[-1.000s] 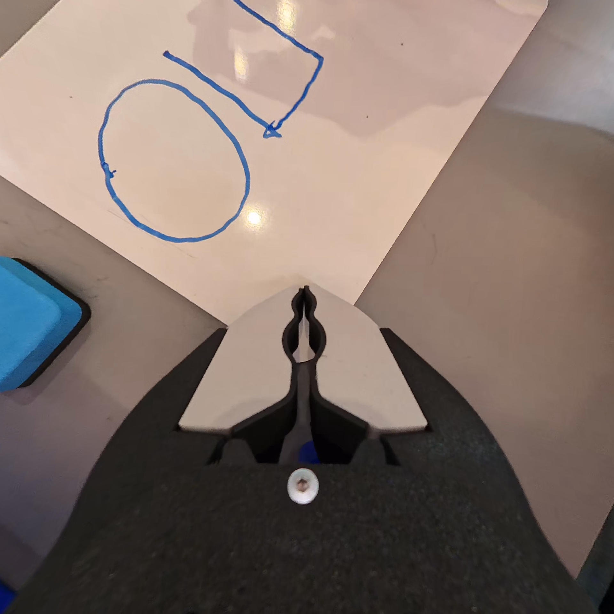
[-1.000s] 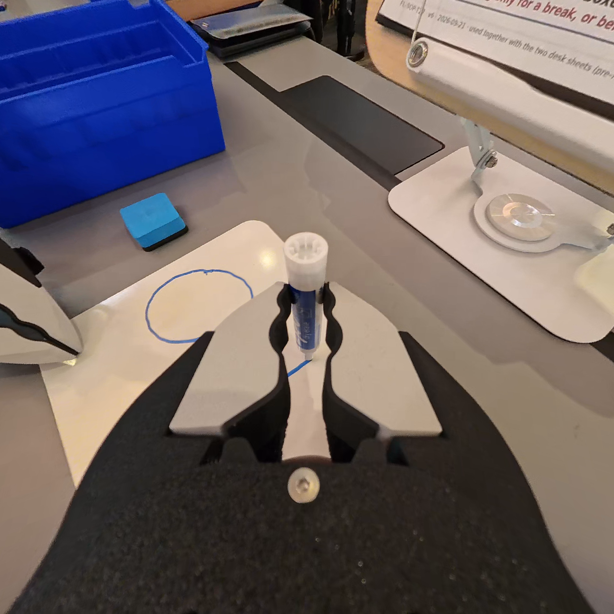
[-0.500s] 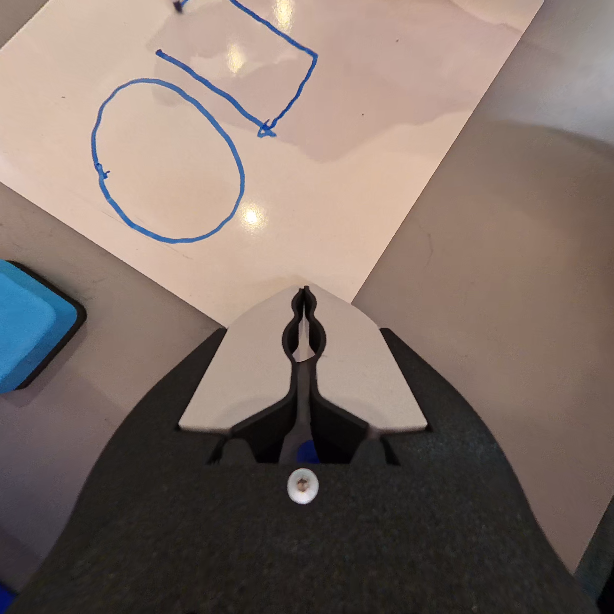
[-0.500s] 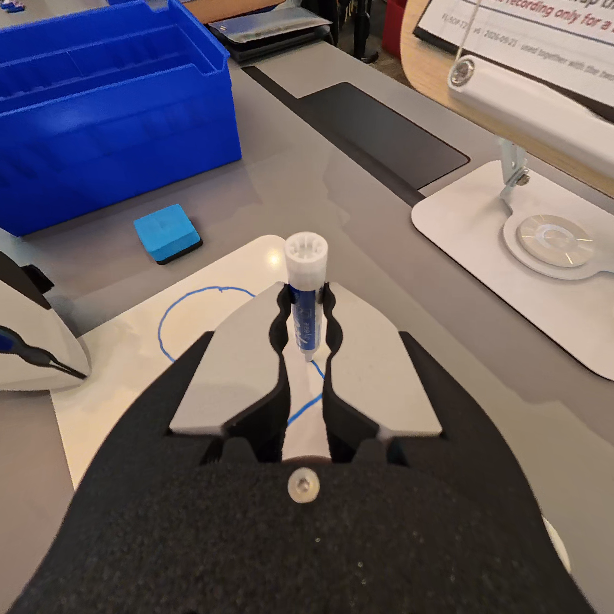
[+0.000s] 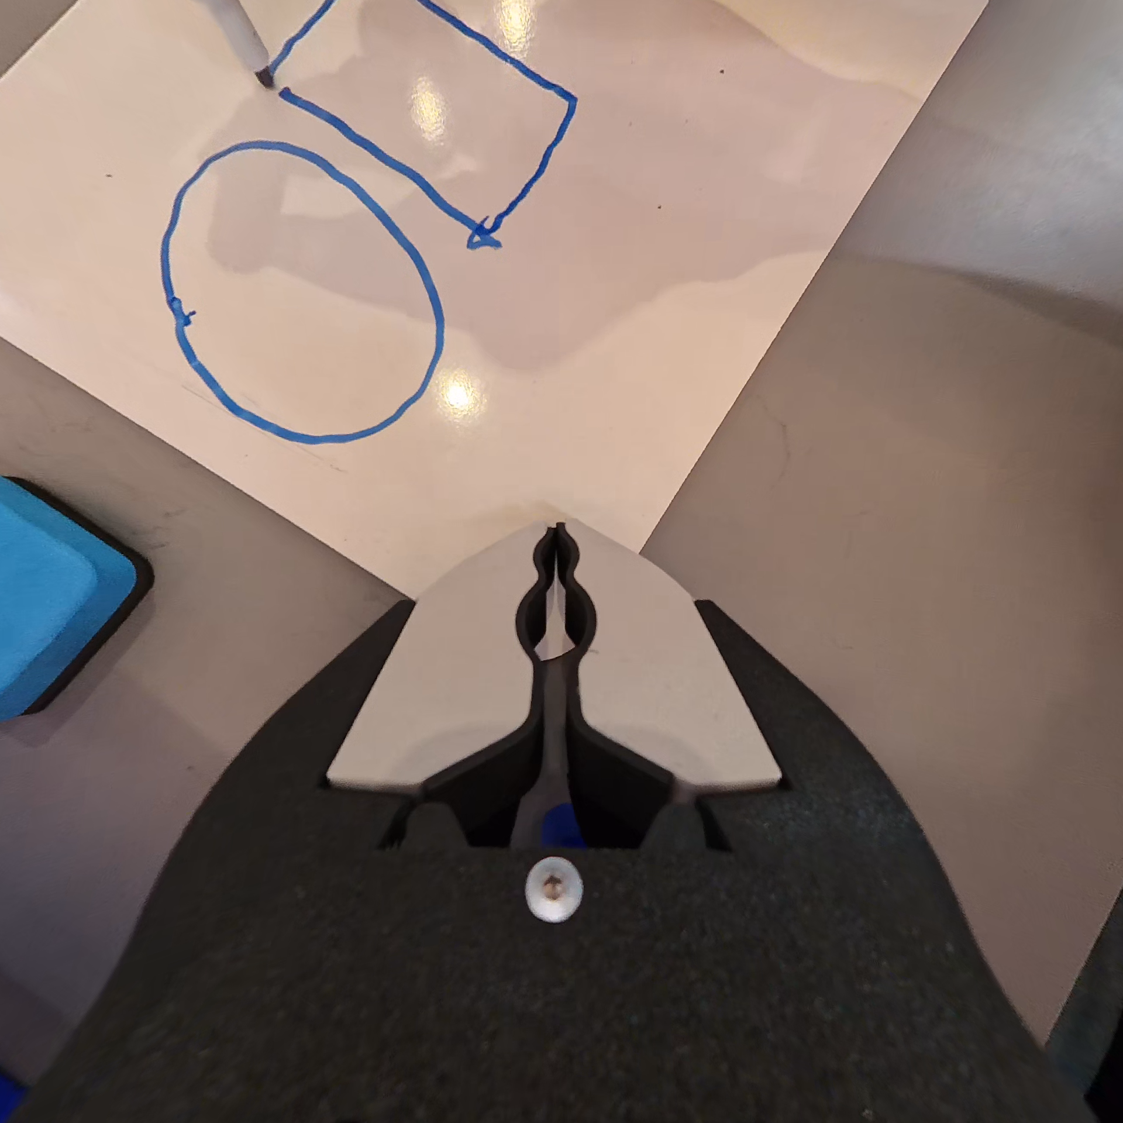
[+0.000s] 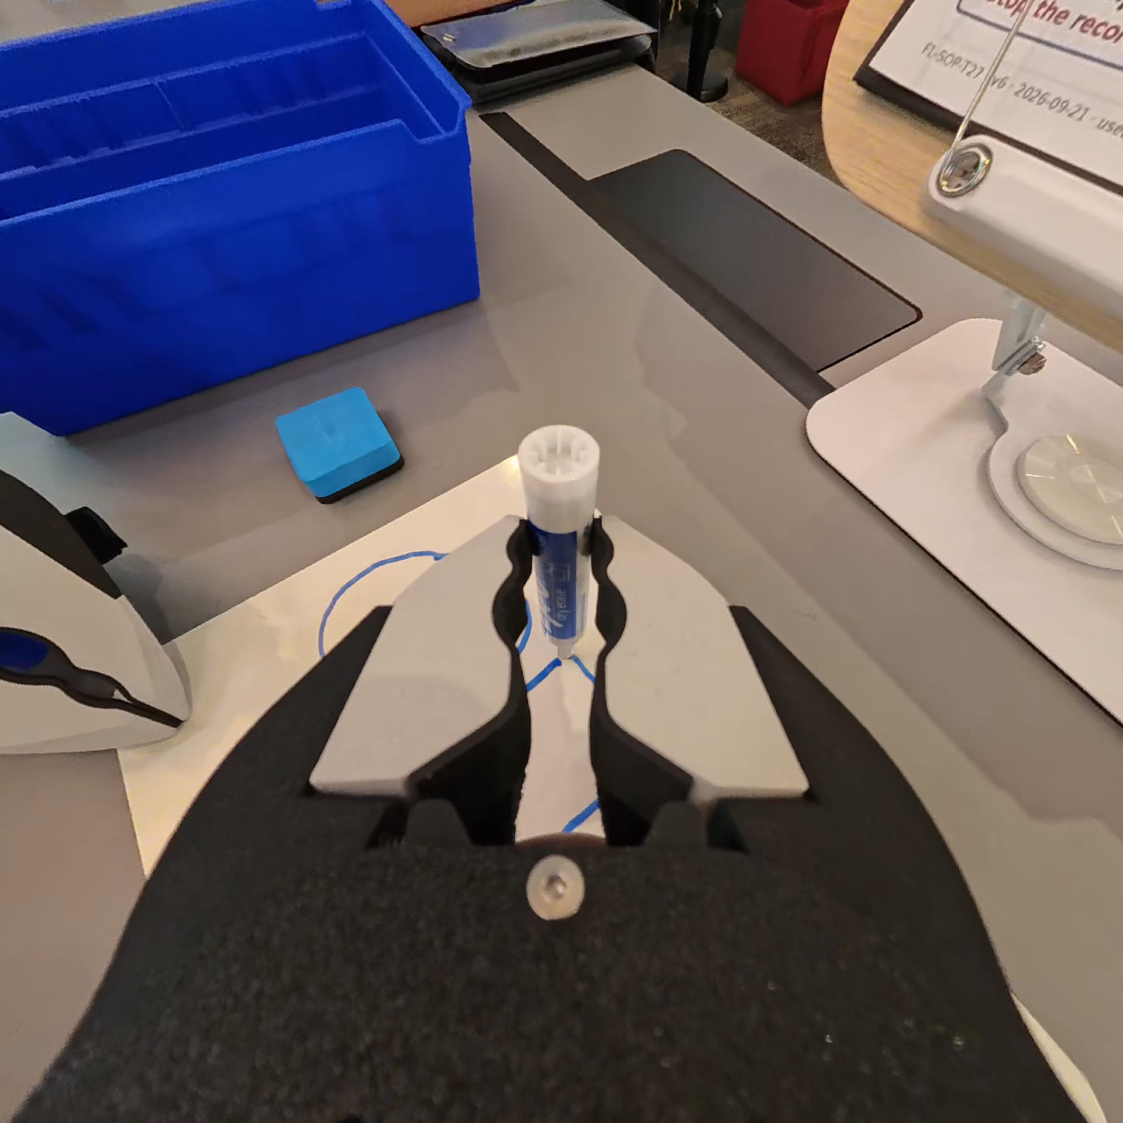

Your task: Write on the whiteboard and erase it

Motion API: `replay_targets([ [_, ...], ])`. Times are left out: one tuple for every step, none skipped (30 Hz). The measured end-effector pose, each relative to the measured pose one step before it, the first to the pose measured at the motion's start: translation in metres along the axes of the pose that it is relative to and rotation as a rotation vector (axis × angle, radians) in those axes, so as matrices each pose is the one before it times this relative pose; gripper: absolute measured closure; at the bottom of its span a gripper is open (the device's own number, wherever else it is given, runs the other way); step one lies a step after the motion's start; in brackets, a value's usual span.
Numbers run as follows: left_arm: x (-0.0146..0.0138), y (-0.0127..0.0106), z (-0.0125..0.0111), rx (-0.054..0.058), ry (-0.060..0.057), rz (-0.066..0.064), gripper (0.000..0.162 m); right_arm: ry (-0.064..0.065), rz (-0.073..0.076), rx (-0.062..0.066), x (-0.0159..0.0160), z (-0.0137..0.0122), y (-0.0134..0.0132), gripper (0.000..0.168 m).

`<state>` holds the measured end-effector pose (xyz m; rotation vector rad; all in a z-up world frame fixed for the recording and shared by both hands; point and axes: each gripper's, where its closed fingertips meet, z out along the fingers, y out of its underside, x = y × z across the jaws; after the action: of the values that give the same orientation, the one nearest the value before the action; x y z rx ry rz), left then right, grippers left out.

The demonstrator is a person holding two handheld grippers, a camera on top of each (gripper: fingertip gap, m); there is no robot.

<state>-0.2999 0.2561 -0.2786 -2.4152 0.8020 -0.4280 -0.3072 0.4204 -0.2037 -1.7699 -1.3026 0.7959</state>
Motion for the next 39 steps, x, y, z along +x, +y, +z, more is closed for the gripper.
replay_targets([
  [-0.00001, -0.00003, 0.00006, 0.0017, 0.0013, -0.0009, 0.162, -0.0012, 0.0016, -0.0008, -0.00030, -0.00066, 0.00033, 0.150],
  [-0.00001, -0.00012, 0.00001, 0.0009, 0.0017, -0.0018, 0.162, -0.0021, 0.0022, -0.0013, -0.00065, -0.00073, 0.00043, 0.150],
  [-0.00003, 0.00001, -0.00007, 0.0004, 0.0014, -0.0011, 0.162, -0.0026, 0.0026, -0.0011, -0.00093, -0.00071, 0.00052, 0.150],
  [0.00007, 0.00001, -0.00003, 0.0003, 0.0008, -0.0005, 0.162, 0.0000, 0.0003, -0.0006, -0.00069, -0.00083, 0.00056, 0.150],
  [0.00001, -0.00003, 0.00004, -0.0001, -0.0004, 0.0001, 0.162, -0.0003, -0.0011, -0.0009, -0.00107, -0.00082, 0.00050, 0.150],
  [-0.00007, 0.00006, 0.00000, -0.0006, -0.0016, 0.0011, 0.162, -0.0043, 0.0009, -0.0014, -0.00166, -0.00070, 0.00058, 0.150],
  [0.00001, 0.00005, 0.00005, -0.0013, -0.0020, 0.0014, 0.162, -0.0032, 0.0022, -0.0006, -0.00162, -0.00063, 0.00047, 0.150],
  [0.00003, -0.00002, -0.00002, -0.0011, -0.0020, 0.0013, 0.162, 0.0006, -0.0001, 0.0003, -0.00100, -0.00048, 0.00031, 0.150],
  [0.00000, 0.00006, 0.00000, -0.0007, -0.0015, 0.0004, 0.162, 0.0030, -0.0009, 0.0013, -0.00062, -0.00051, 0.00001, 0.150],
  [0.00001, -0.00007, 0.00008, -0.0002, -0.0011, 0.0001, 0.162, -0.0010, 0.0028, 0.0136, -0.00090, -0.00138, -0.00201, 0.150],
  [0.00004, -0.00001, -0.00002, 0.0009, 0.0001, -0.0007, 0.162, -0.0136, 0.0130, 0.0318, -0.00226, -0.00400, -0.00602, 0.150],
  [-0.00002, -0.00013, 0.00001, 0.0015, 0.0015, -0.0011, 0.162, -0.0052, 0.0122, 0.0311, -0.00112, -0.00740, -0.00840, 0.150],
  [0.00002, -0.00001, 0.00002, 0.0017, 0.0021, -0.0029, 0.162, 0.0129, -0.0038, 0.0253, 0.00068, -0.01002, -0.00955, 0.150],
  [0.00009, -0.00002, 0.00005, 0.0010, 0.0013, -0.0051, 0.162, 0.0189, -0.0135, 0.0199, 0.00050, -0.01211, -0.00951, 0.150],
  [-0.00007, -0.00001, 0.00003, -0.0008, -0.0017, -0.0020, 0.162, 0.0212, -0.0138, 0.0191, 0.00032, -0.01373, -0.00918, 0.150],
  [-0.00009, 0.00006, 0.00002, -0.0026, -0.0045, 0.0037, 0.162, 0.0224, -0.0096, 0.0211, -0.00009, -0.01468, -0.00808, 0.150],
  [-0.00002, 0.00011, -0.00003, -0.0046, -0.0062, 0.0061, 0.162, 0.0172, -0.0009, 0.0221, -0.00099, -0.01484, -0.00632, 0.150],
  [-0.00013, 0.00010, -0.00002, -0.0055, -0.0071, 0.0063, 0.162, 0.0108, 0.0112, 0.0199, -0.00193, -0.01372, -0.00375, 0.150],
  [-0.00041, 0.00036, -0.00020, -0.0061, -0.0096, 0.0082, 0.162, 0.0119, 0.0170, 0.0117, -0.00166, -0.01224, -0.00027, 0.150],
  [-0.00147, 0.00038, -0.00033, -0.0052, -0.0141, 0.0066, 0.162, 0.0152, 0.0131, 0.0064, -0.00137, -0.01065, 0.00284, 0.150],
  [-0.00114, 0.00054, -0.00043, -0.0036, -0.0082, 0.0029, 0.162, 0.0105, 0.0089, 0.0022, -0.00197, -0.00900, 0.00502, 0.150],
  [-0.00036, 0.00052, -0.00034, -0.0032, 0.0007, -0.0009, 0.162, 0.0070, 0.0087, -0.0050, -0.00205, -0.00731, 0.00671, 0.150],
  [-0.00016, 0.00042, -0.00034, -0.0008, 0.0028, -0.0023, 0.162, 0.0092, 0.0101, -0.0088, -0.00117, -0.00580, 0.00730, 0.150],
  [-0.00081, 0.00032, -0.00031, 0.0007, -0.0011, -0.0026, 0.162, 0.0069, 0.0094, -0.0062, -0.00096, -0.00410, 0.00683, 0.150],
  [-0.00049, 0.00026, -0.00015, 0.0019, -0.0003, -0.0017, 0.162, 0.0017, 0.0072, -0.0033, -0.00097, -0.00280, 0.00589, 0.150],
  [-0.00005, 0.00014, -0.00018, 0.0014, 0.0026, -0.0022, 0.162, 0.0039, 0.0055, -0.0035, 0.00009, -0.00145, 0.00521, 0.150],
  [-0.00006, 0.00036, -0.00027, -0.0010, 0.0016, -0.0018, 0.162, 0.0121, 0.0049, -0.0047, 0.00180, -0.00046, 0.00454, 0.150],
  [-0.00041, 0.00021, -0.00017, -0.0007, -0.0010, -0.0013, 0.162, 0.0160, 0.0042, -0.0004, 0.00288, 0.00012, 0.00321, 0.150],
  [-0.00004, 0.00002, -0.00001, -0.0001, -0.0008, -0.0009, 0.162, 0.0174, 0.0044, 0.0037, 0.00333, 0.00065, 0.00183, 0.150],
  [0.00005, 0.00005, 0.00001, -0.0004, -0.0024, 0.0001, 0.162, 0.0283, 0.0016, 0.0062, 0.00500, 0.00093, 0.00103, 0.150],
  [0.00011, -0.00007, 0.00001, -0.0015, -0.0025, 0.0015, 0.162, 0.0366, -0.0017, 0.0056, 0.00634, 0.00125, 0.00107, 0.150],
  [0.00048, -0.00003, 0.00013, -0.0021, -0.0013, 0.0005, 0.162, 0.0309, 0.0048, 0.0003, 0.00593, 0.00239, 0.00188, 0.150],
  [0.00087, -0.00031, 0.00031, -0.0018, 0.0017, 0.0010, 0.162, 0.0228, 0.0143, -0.0027, 0.00502, 0.00346, 0.00246, 0.150],
  [0.00067, -0.00047, 0.00039, 0.0005, -0.0001, 0.0023, 0.162, 0.0215, 0.0164, -0.0010, 0.00474, 0.00381, 0.00245, 0.150],
  [0.00087, -0.00068, 0.00050, 0.0025, 0.0013, 0.0010, 0.162, 0.0215, 0.0138, -0.0026, 0.00456, 0.00398, 0.00285, 0.150],
  [0.00112, -0.00065, 0.00056, 0.0022, 0.0050, -0.0019, 0.162, 0.0175, 0.0122, -0.0063, 0.00375, 0.00438, 0.00352, 0.150],
  [0.00095, -0.00058, 0.00041, 0.0006, 0.0051, -0.0021, 0.162, 0.0125, 0.0106, -0.0039, 0.00272, 0.00443, 0.00336, 0.150],
  [0.00052, -0.00032, 0.00026, 0.0002, 0.0013, -0.0003, 0.162, 0.0084, 0.0079, -0.0078, 0.00176, 0.00449, 0.00386, 0.150],
  [0.00009, -0.00010, 0.00012, -0.0012, -0.0009, 0.0006, 0.162, 0.0083, 0.0049, -0.0073, 0.00132, 0.00411, 0.00364, 0.150],
])
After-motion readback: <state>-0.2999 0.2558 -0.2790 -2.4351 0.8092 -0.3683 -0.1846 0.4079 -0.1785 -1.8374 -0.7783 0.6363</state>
